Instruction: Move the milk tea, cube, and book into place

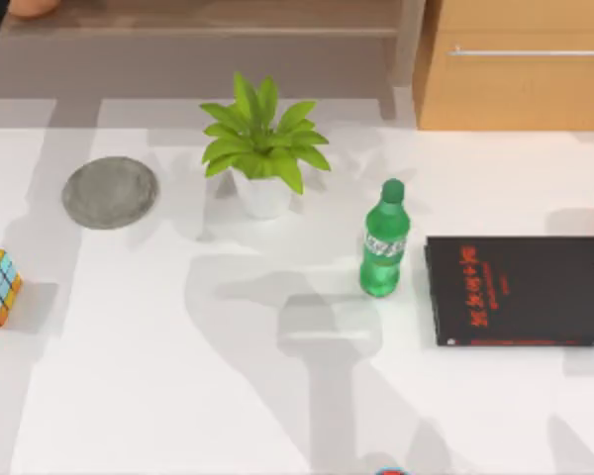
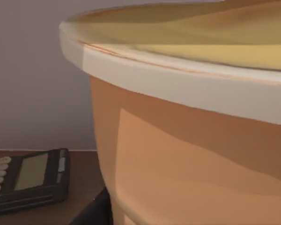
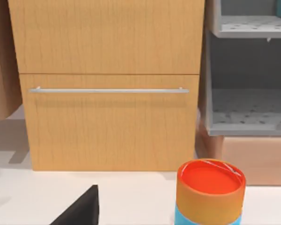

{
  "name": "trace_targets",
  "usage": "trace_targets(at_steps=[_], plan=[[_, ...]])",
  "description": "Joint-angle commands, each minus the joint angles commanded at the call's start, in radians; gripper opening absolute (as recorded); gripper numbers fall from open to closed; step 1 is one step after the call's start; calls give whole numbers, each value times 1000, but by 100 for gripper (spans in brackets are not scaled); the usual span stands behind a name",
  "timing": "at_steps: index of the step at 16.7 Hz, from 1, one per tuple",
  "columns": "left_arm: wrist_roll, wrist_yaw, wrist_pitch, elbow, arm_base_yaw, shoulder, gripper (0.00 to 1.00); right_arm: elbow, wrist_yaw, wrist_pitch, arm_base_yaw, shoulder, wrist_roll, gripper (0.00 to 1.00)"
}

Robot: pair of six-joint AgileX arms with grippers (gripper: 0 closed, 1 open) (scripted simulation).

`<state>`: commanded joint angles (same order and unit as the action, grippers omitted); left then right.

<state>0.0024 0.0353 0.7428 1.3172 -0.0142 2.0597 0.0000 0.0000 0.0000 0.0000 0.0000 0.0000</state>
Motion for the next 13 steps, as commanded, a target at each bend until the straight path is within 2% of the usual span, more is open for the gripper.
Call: trace_targets(at_steps=[9, 13], plan=[[2, 0, 1, -3, 3, -4, 0, 0, 0, 0, 0, 0, 0, 100], [2, 1, 24, -107, 5, -104, 0, 0, 0, 0, 0, 0, 0, 100]])
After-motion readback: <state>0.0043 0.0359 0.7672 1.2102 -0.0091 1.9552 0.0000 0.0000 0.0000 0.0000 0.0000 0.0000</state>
